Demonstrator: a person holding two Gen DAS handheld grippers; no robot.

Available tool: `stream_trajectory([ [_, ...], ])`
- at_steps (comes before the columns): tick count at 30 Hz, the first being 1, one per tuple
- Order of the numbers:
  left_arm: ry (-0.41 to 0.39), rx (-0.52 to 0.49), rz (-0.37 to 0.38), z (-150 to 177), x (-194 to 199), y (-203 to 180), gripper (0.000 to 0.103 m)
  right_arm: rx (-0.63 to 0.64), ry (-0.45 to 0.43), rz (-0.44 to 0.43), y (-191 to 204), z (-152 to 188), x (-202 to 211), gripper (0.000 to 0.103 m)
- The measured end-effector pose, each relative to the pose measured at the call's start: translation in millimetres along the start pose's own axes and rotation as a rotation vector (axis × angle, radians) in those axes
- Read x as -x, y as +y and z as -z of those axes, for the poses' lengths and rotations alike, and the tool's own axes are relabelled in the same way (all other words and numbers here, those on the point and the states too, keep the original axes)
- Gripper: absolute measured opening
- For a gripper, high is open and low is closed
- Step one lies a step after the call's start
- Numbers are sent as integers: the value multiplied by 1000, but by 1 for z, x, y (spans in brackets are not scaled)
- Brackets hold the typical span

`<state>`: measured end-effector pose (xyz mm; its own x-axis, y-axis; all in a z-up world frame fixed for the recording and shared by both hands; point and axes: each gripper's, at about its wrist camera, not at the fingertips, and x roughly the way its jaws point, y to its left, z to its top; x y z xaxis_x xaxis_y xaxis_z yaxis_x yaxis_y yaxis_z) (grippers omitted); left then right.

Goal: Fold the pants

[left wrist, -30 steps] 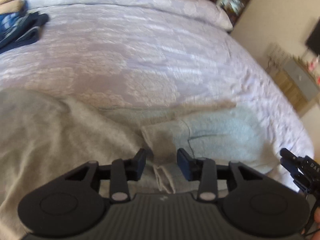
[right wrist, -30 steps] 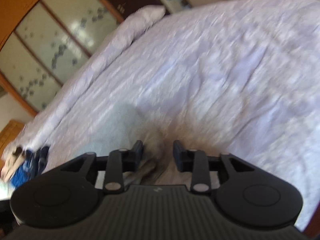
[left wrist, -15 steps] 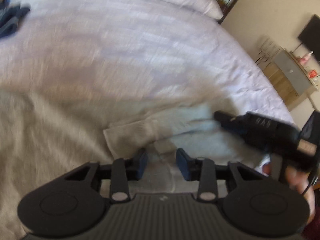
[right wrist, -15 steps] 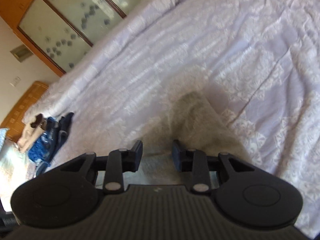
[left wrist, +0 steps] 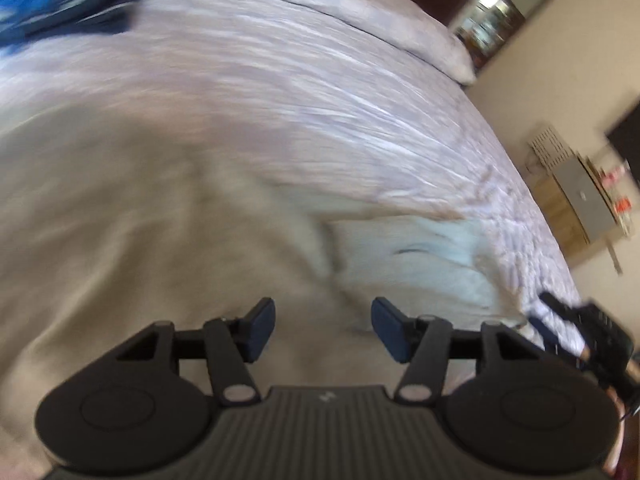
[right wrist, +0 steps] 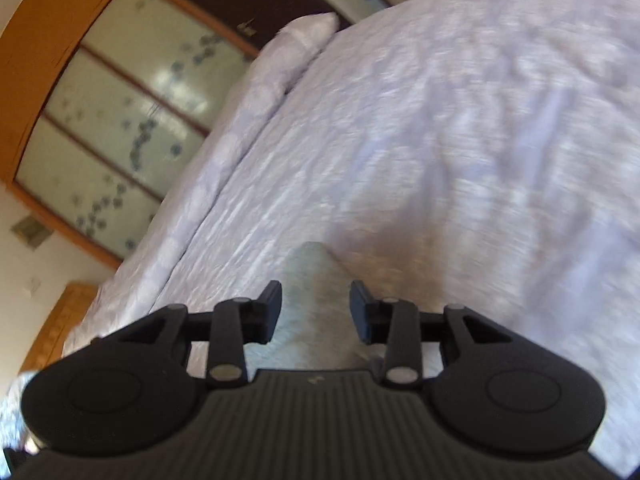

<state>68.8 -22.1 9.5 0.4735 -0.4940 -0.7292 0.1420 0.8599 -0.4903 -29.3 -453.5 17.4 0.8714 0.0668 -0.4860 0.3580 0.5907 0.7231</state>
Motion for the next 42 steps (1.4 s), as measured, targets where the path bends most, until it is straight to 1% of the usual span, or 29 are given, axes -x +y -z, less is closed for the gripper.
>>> stream_trajectory([
  [1,-11,28,-5,4,10,12,55,-29,-11,22,-7,5,8,47],
  [5,-53,115,-13,16,44,52,57,-122,11,22,-29,25,17,61],
  [6,-61,131,-18,19,50,60,57,-152,22,27,-33,31,13,60],
  [7,-67,146,-23,22,55,68,57,-159,7,23,-33,33,14,60],
  [8,-72,162,-27,25,59,74,57,-149,6,27,-27,34,11,62],
  [12,-85,217,-12,30,68,93,57,-113,16,50,-10,41,-1,63],
  [17,-100,226,-1,32,76,100,59,-11,11,85,5,36,-30,63],
  [18,-106,231,2,32,78,102,59,-8,11,87,4,33,-34,61],
  [19,-114,237,6,32,81,105,59,-13,16,84,5,30,-37,54],
  [20,-124,245,11,32,85,108,60,-23,41,58,4,27,-41,18],
  [21,-137,254,12,32,89,112,61,-48,77,37,3,27,-45,18],
  [23,-169,276,21,31,99,121,61,-64,58,21,9,29,-38,17],
  [26,-225,326,33,28,117,142,61,21,54,-55,45,34,-25,17],
  [29,-283,364,42,26,136,161,61,141,65,-137,98,43,-18,17],
  [32,-332,397,67,24,149,177,61,281,100,-227,159,66,-15,17],
  [34,-348,414,80,21,154,186,61,372,138,-277,200,89,-19,17],
  [37,-370,428,100,17,161,198,61,480,223,-364,250,133,-35,17],
  [39,-377,428,104,17,167,208,63,576,286,-399,282,168,-50,17],
  [42,-391,432,90,19,174,222,66,701,403,-441,317,221,-74,17],
])
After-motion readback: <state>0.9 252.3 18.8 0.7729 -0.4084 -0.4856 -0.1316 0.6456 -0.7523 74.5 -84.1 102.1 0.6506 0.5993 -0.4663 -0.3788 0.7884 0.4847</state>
